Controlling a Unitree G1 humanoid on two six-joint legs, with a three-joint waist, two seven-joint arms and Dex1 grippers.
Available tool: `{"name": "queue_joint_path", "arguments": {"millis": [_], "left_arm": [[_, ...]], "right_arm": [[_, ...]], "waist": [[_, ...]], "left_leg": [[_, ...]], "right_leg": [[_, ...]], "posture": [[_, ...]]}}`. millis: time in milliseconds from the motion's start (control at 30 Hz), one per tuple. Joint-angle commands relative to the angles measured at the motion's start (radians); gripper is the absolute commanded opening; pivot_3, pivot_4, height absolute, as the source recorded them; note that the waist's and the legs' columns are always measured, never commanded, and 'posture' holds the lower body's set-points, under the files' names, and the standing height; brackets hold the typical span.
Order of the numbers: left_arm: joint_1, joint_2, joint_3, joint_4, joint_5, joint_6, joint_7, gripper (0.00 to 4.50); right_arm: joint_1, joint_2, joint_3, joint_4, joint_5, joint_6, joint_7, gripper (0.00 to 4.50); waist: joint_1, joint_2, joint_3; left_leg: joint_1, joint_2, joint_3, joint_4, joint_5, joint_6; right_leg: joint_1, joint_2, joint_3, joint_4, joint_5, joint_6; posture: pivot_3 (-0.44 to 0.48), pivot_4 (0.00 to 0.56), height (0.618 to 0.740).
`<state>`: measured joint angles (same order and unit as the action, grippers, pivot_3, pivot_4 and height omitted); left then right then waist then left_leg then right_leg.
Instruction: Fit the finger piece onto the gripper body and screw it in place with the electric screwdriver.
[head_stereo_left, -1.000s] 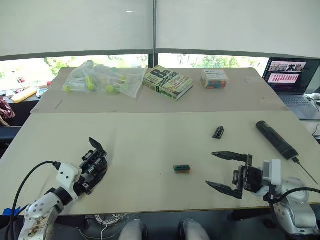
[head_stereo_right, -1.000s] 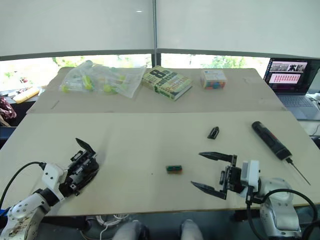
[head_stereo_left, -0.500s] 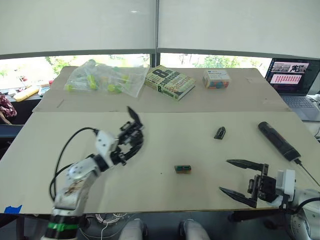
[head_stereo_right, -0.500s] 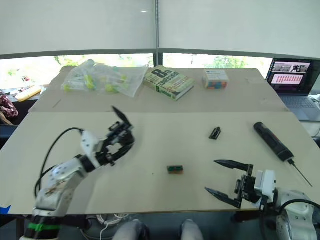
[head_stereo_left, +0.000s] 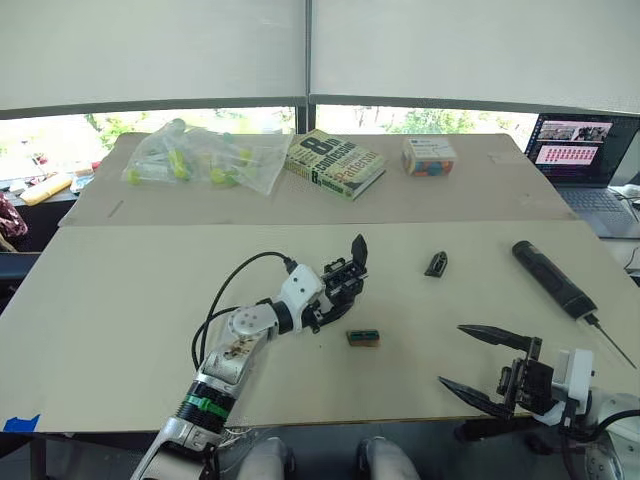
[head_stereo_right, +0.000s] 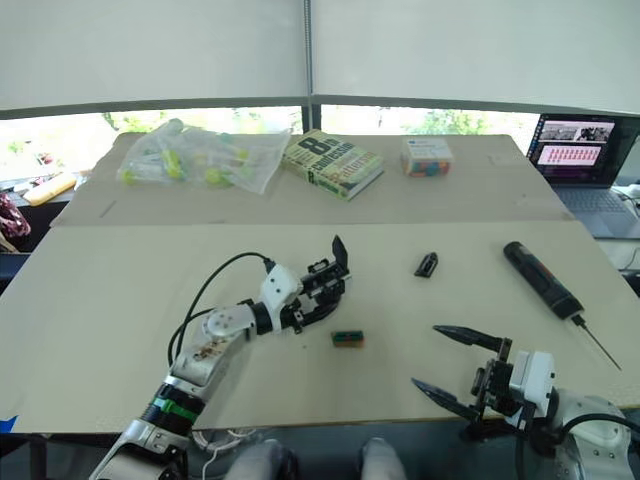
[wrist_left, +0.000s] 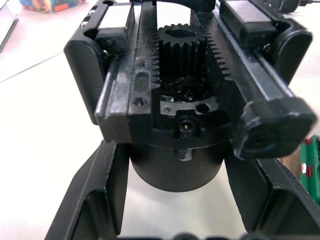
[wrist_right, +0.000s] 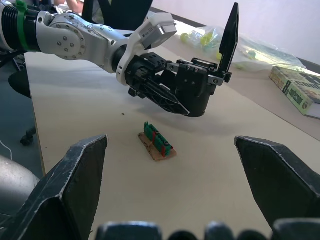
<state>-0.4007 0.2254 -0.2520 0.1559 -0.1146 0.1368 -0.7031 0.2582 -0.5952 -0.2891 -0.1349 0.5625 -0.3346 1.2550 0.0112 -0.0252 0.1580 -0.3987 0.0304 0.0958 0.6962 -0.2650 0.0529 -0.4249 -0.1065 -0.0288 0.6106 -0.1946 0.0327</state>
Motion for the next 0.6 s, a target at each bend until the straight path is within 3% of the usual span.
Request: {"name": "queue_joint_path", "arguments": {"millis": [33, 600], "left_arm": [[-0.011, -0.014, -0.009, -0.038, -0.002, -0.025, -0.012, 2.28], [0.011, -0.075, -0.038, 0.051, 0.073, -0.053, 0.06, 2.28]], "right_arm": [[0.007, -0.007, -0.034, -0.028, 0.008, -0.032, -0.01, 4.5], [0.01, -0.019, -0.026, -0.039, 0.018, -0.018, -0.008, 4.5]], "waist": [[0.001, 0.0, 0.0], [0.012, 0.0, 0.0]], "left_leg": [[0.0, 0.0, 0.0, 0.0, 0.0, 0.0], [0.0, -0.001, -0.001, 0.001, 0.0, 0.0]], "right_leg": [[0.0, 0.0, 0.0, 0.0, 0.0, 0.0], [0.001, -0.001, 0.0, 0.0, 0.0, 0.0]], "posture": [[0.0, 0.15, 0.74], [0.0, 0.15, 0.74]]}}
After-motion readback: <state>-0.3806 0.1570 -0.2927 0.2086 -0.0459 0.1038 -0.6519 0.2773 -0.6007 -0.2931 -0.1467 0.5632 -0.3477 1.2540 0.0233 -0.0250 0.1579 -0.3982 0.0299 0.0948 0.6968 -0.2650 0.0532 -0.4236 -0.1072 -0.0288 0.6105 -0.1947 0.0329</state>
